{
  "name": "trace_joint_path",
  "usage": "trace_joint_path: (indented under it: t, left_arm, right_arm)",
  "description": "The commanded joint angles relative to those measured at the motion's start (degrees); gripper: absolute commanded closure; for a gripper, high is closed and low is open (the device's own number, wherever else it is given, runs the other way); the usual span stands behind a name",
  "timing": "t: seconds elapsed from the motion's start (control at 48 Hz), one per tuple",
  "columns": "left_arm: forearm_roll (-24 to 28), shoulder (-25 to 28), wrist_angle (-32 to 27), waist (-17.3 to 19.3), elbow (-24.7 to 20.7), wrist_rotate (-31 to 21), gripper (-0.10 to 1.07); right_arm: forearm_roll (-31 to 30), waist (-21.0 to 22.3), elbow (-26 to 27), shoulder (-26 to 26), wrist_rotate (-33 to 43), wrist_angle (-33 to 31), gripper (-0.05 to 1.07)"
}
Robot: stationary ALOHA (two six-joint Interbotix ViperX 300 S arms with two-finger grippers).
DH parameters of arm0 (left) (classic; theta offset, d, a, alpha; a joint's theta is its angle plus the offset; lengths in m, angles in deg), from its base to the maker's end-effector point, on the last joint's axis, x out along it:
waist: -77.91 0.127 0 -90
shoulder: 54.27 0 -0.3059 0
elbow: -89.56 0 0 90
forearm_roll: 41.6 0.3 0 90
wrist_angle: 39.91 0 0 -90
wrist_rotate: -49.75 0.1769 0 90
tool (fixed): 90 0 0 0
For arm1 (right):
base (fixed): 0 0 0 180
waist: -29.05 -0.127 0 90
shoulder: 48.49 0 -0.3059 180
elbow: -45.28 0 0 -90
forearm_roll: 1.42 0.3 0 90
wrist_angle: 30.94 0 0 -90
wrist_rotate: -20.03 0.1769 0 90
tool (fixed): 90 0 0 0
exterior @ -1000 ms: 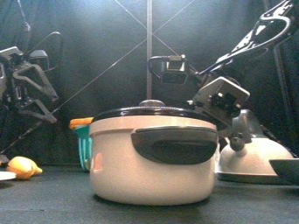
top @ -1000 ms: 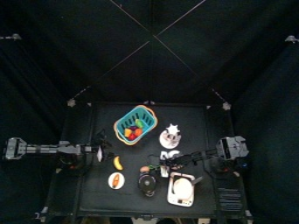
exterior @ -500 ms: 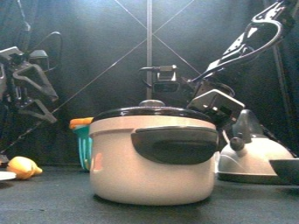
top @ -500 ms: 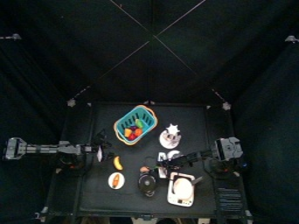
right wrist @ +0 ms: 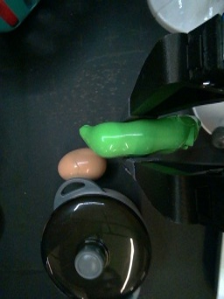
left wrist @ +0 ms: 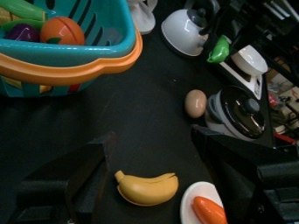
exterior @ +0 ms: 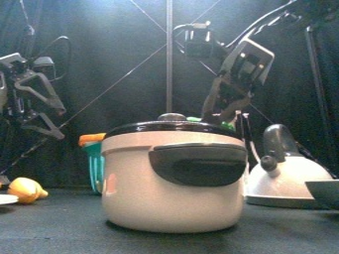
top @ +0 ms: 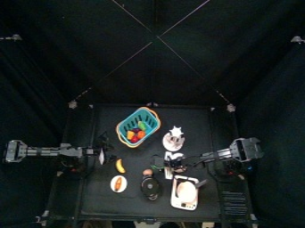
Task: Pick up and place green beans into pan
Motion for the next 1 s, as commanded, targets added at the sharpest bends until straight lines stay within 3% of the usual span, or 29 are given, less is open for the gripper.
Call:
trace_joint_path:
  t: [0.0, 0.396, 0.625, 0.979]
  left_arm:
    - [0.18, 0.18, 0.44, -0.09, -0.70, 0.09, -0.03]
    - [0.18, 0.18, 0.44, 0.00, -0.79, 0.09, -0.03]
    - [0.00, 0.18, 0.44, -0.09, -0.79, -0.09, -0.03]
    - [-0.09, 0.18, 0.44, -0.09, -0.97, -0.26, -0.03]
  right_arm:
    - [3.87, -2.55, -0.53, -3.96, -0.26, -1.14, 0.47]
    - [17.49, -9.76, -7.56, -12.39, -0.18, -2.29, 0.47]
    - [25.14, -11.07, -11.95, -17.93, -0.09, -2.55, 0.47]
    - [32.17, -13.36, -14.94, -18.46, -0.09, -4.31, 0.47]
